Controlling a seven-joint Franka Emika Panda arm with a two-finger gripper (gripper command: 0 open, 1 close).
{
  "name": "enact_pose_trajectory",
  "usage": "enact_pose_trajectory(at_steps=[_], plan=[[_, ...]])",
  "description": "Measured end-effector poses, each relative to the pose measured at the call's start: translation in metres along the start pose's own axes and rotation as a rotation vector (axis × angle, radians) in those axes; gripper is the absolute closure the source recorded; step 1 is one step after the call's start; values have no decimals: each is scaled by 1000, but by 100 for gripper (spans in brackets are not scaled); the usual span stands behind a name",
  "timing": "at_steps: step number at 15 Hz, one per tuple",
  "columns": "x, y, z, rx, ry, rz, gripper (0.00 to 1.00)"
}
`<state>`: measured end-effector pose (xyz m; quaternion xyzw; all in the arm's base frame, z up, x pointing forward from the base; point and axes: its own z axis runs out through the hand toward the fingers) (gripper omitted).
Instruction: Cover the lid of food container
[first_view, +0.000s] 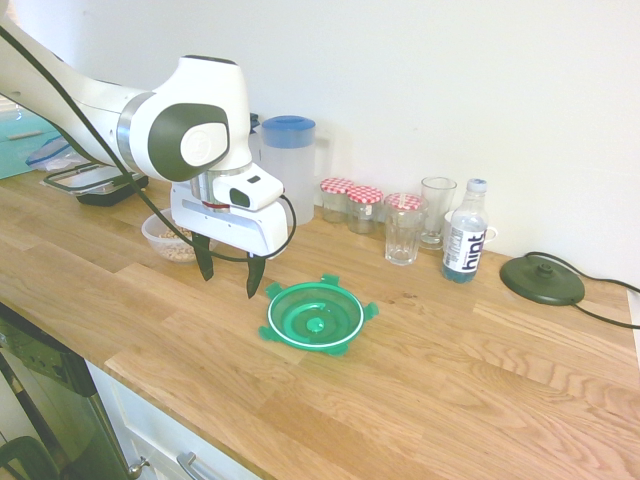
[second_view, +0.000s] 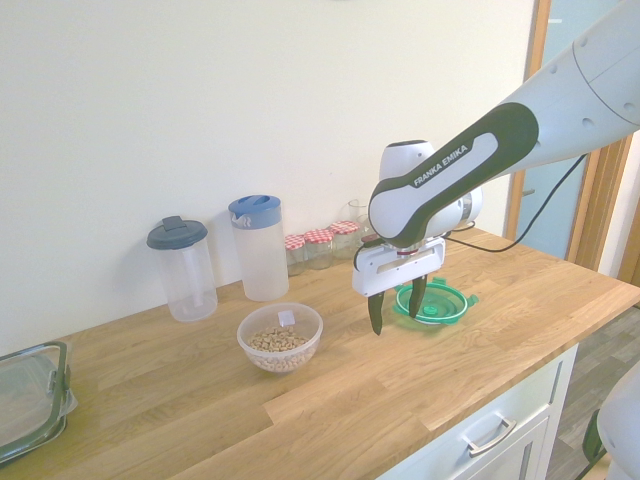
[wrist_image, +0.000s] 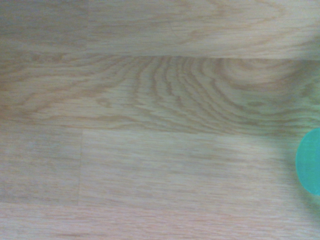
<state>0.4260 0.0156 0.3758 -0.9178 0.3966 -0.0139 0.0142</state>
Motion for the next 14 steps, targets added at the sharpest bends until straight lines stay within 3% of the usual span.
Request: enact_pose_trajectory(at_steps=[4, 7, 11, 14], plan=[[3, 0, -7, 25, -17, 0, 0], [33, 17, -36, 118, -149, -13, 0], [93, 87, -59, 259, -340, 6, 0], [138, 146, -54, 317, -404, 49, 0]])
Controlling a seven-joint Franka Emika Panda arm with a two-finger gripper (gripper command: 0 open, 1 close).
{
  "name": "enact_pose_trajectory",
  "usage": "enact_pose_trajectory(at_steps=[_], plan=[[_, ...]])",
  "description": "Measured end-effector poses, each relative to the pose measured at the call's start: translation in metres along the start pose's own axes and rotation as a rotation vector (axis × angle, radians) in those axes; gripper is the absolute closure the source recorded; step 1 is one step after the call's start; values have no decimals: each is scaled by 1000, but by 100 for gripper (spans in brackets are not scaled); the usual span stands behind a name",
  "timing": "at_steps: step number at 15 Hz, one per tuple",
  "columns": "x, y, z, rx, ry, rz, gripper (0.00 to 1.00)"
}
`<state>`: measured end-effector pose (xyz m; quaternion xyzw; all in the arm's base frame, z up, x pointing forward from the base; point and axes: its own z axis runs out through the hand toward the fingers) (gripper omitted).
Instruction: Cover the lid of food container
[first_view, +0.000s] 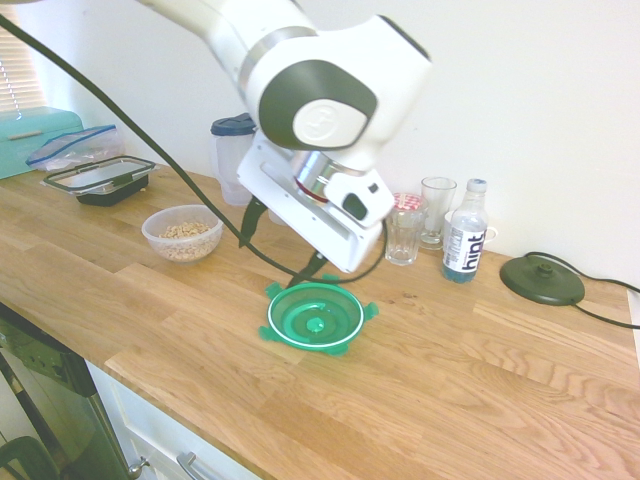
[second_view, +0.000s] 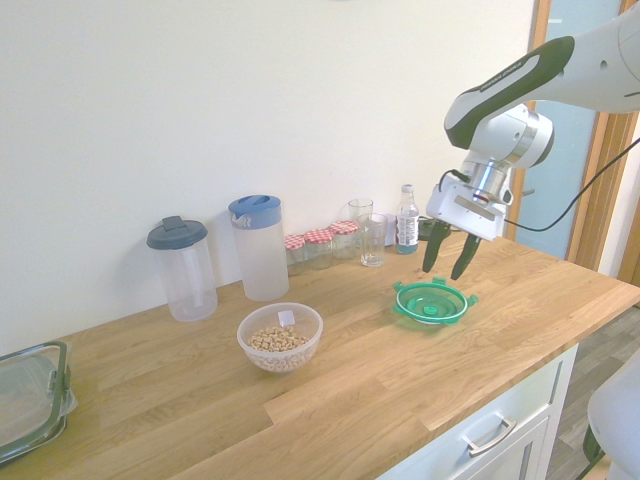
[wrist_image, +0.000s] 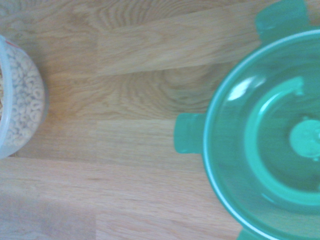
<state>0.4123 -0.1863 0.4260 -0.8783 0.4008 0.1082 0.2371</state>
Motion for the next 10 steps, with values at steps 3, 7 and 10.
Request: enact_pose_trajectory(at_steps=[3, 7, 10], plan=[[37, 30, -1, 59, -54, -2, 0], [87, 80, 4, 151, -94, -13, 0], [114, 87, 18, 144, -111, -27, 0]])
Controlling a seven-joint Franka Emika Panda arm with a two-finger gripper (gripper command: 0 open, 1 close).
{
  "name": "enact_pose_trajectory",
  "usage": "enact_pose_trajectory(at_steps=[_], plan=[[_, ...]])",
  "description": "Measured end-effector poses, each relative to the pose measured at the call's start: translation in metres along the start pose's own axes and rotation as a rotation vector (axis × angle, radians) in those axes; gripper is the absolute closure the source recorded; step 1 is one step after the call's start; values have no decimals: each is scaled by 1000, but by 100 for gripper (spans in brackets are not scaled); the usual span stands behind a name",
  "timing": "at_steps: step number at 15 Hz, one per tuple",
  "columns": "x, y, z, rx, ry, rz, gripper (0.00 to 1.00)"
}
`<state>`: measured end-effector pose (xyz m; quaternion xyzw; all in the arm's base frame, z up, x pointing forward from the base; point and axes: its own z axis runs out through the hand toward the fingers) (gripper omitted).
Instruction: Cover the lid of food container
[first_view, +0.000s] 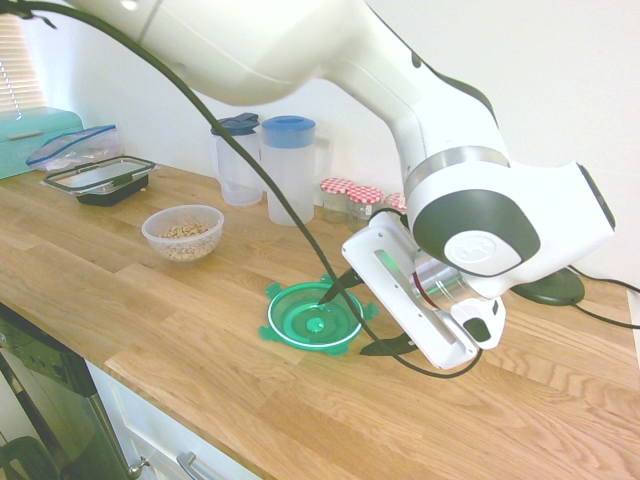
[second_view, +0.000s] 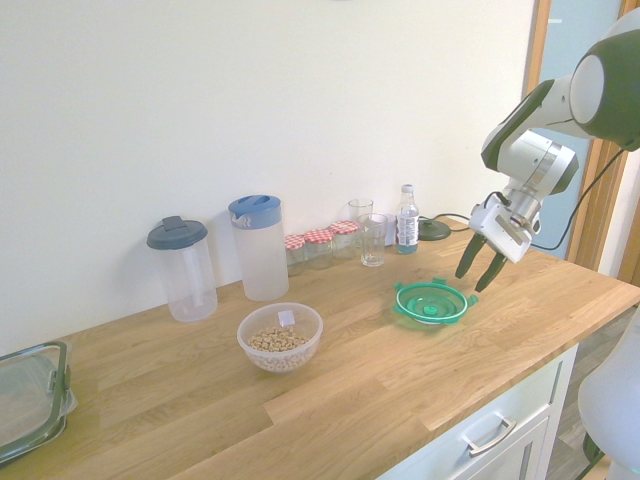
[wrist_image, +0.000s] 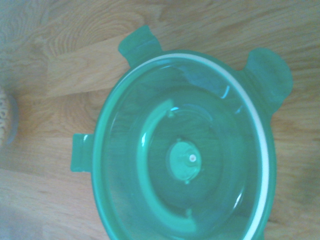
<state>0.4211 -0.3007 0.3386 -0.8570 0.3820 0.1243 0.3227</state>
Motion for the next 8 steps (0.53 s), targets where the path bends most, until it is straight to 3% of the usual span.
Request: enact_pose_trajectory(at_steps=[7, 8], plan=[[27, -28, 37, 40, -26, -38, 0], [27, -31, 40, 42, -33, -42, 100]])
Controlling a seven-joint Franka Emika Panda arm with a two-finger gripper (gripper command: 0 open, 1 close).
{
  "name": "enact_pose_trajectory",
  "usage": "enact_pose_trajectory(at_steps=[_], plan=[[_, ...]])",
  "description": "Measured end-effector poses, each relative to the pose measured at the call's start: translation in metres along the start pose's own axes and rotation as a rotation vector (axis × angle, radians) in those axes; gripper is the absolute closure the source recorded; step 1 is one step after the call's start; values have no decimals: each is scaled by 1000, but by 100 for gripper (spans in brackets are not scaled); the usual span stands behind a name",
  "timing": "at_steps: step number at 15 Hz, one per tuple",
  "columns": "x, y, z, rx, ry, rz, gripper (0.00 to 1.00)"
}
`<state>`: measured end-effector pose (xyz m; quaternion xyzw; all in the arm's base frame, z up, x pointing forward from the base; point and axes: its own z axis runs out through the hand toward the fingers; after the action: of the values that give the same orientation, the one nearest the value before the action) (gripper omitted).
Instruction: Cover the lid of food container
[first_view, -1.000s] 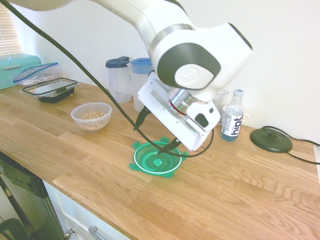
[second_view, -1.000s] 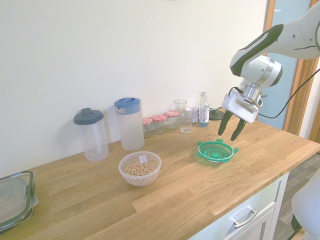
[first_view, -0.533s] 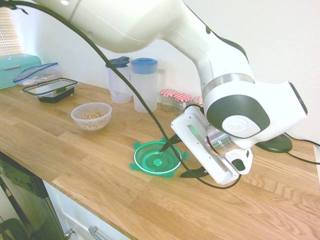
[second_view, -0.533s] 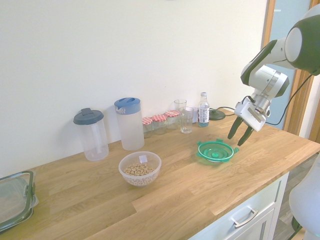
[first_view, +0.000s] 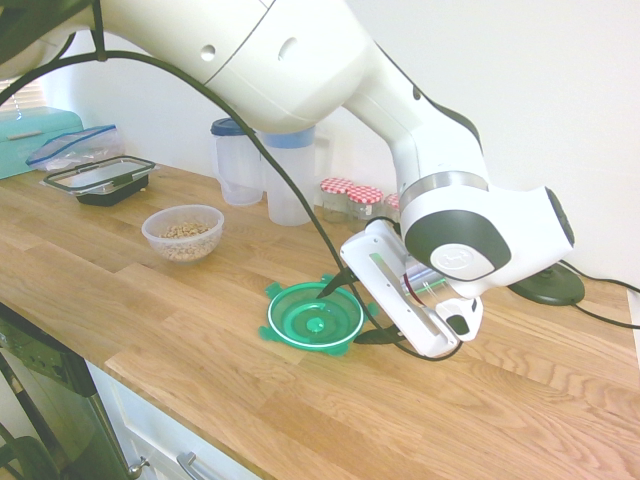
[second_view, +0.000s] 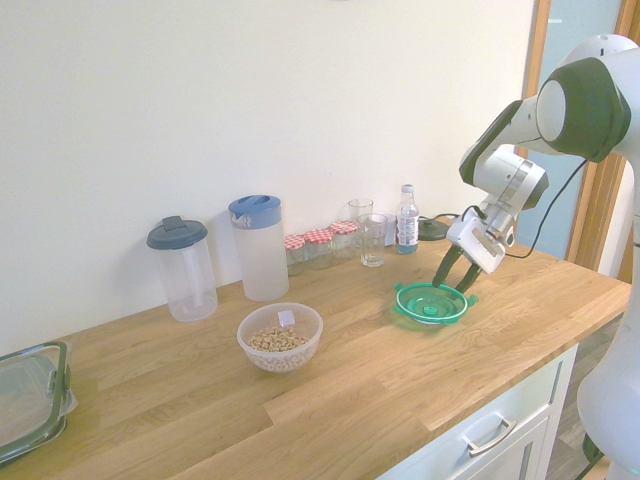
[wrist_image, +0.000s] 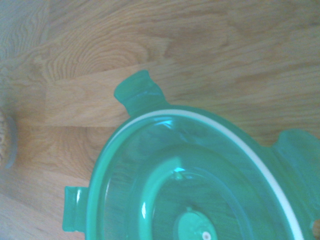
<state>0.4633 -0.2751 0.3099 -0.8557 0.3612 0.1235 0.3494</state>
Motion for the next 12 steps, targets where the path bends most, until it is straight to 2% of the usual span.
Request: enact_pose_trajectory(at_steps=[12], plan=[[2, 9, 11, 18, -33, 25, 100]])
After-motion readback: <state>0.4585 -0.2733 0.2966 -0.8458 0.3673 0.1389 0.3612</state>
